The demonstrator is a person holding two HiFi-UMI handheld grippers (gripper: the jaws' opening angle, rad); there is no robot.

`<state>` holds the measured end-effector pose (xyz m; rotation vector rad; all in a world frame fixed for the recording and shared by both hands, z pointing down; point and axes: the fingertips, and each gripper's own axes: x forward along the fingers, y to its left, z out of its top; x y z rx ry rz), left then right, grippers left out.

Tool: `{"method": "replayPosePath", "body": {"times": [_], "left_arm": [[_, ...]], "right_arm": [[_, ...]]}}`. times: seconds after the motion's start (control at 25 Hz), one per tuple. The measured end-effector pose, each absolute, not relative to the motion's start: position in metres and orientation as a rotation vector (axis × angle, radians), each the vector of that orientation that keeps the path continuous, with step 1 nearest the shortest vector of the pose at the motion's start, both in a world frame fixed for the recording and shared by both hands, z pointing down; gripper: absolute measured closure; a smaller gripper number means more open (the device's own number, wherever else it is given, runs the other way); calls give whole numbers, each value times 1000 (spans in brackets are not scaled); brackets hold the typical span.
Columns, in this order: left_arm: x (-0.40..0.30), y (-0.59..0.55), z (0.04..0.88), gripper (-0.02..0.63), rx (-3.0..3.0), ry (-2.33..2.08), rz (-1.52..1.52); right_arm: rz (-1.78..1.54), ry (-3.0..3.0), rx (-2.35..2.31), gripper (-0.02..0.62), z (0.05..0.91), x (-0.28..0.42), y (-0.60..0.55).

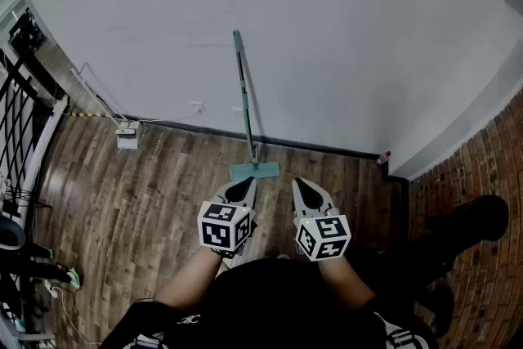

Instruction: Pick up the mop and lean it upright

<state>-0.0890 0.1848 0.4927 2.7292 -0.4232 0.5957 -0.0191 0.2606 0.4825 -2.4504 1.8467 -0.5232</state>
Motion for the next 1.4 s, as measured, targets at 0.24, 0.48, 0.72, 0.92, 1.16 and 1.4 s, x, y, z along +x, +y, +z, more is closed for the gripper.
{"method": "replayPosePath", "body": {"times": [0.24, 0.48, 0.72, 0.92, 1.16, 1.4], "left_arm": [[-83, 200, 495, 611, 2726, -429, 604], [-75, 217, 496, 611, 2722, -451, 607], [-73, 223, 498, 611, 2712, -482, 621], [-66, 215, 506, 611, 2715, -458, 646], [-23, 188, 514, 611, 2708, -355, 644], [29, 134, 513, 611, 2713, -255, 647]], "right_arm": [[-538, 1838, -2414, 583, 483, -14, 273], [-549, 1864, -2419, 583, 485, -10, 290], [-603, 1846, -2433, 583, 498, -1, 301], [-621, 1812, -2453, 583, 504, 6, 295], [-653, 1752, -2536, 581, 513, 35, 279], [-689, 1682, -2606, 583, 509, 76, 230]]}}
